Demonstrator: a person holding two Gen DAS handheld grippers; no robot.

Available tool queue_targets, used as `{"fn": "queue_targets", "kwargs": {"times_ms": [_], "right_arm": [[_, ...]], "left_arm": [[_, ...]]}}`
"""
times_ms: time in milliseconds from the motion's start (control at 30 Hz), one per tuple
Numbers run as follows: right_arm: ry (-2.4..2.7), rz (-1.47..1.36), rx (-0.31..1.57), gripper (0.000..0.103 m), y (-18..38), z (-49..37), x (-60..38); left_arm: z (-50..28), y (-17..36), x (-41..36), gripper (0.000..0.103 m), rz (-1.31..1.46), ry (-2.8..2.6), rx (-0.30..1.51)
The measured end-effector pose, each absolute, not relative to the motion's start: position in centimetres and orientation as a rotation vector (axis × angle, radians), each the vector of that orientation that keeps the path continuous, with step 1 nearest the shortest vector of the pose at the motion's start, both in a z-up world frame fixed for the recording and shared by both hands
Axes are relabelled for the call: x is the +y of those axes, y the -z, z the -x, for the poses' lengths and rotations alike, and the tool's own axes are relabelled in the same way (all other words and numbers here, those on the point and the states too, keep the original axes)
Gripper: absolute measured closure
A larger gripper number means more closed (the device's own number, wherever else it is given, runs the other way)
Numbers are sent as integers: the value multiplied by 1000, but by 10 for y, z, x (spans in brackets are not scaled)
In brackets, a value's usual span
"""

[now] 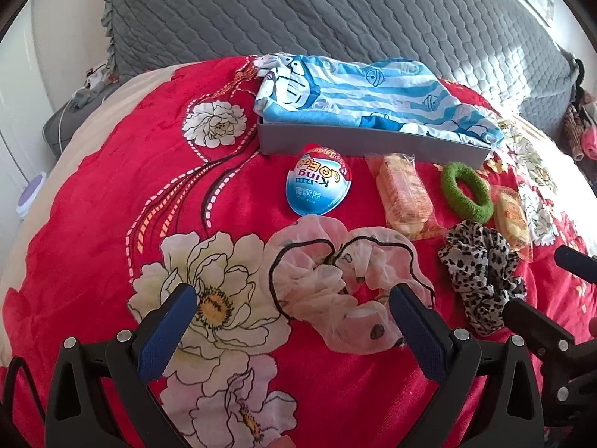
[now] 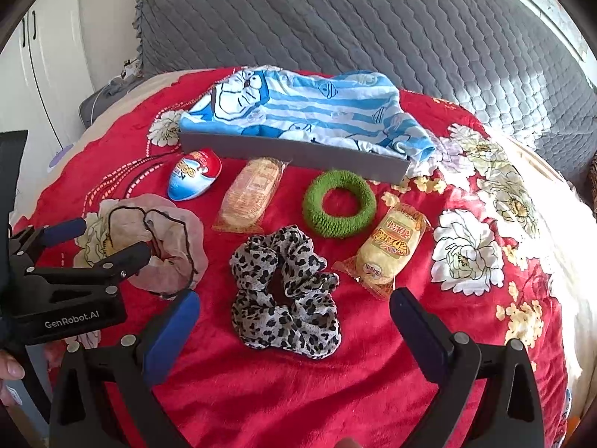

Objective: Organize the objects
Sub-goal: 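Move both grippers toward the sheer beige and leopard-print scrunchies, then grasp the sheer beige scrunchie with the left gripper while the right grasps the leopard scrunchie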

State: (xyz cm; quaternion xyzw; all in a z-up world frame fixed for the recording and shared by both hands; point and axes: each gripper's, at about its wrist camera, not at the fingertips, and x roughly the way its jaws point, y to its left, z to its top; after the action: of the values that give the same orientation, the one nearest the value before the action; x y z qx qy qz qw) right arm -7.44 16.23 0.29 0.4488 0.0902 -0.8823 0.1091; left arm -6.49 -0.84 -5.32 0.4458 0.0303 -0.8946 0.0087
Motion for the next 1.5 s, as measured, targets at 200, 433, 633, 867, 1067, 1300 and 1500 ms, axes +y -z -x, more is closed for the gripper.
{"fn": "queue_targets", "kwargs": {"times_ms": [200,433,633,867,1067,1300,1500], "right_arm": [[2582,-1346,291,1,7,81,159],[2587,-1375,296,1,16,90,162],[2582,-1403,288,1,25,97,164],[2577,-1417,272,5,32,104,164],[2568,-1422,291,6,37,106,161],[2571,-1417,312,6,40,107,159],[2577,-1421,325,15,40,107,158]], "left_arm": [[75,60,-8,0,-1415,2787,97],[84,70,-2,0,-1440,2790,72],[91,77,1,1,-1457,2797,83],[98,86,-2,1,-1473,2793,116],[102,91,-2,1,-1480,2804,123],[103,94,0,1,-1484,2811,111],[102,93,0,6,-1491,2813,125]]}}
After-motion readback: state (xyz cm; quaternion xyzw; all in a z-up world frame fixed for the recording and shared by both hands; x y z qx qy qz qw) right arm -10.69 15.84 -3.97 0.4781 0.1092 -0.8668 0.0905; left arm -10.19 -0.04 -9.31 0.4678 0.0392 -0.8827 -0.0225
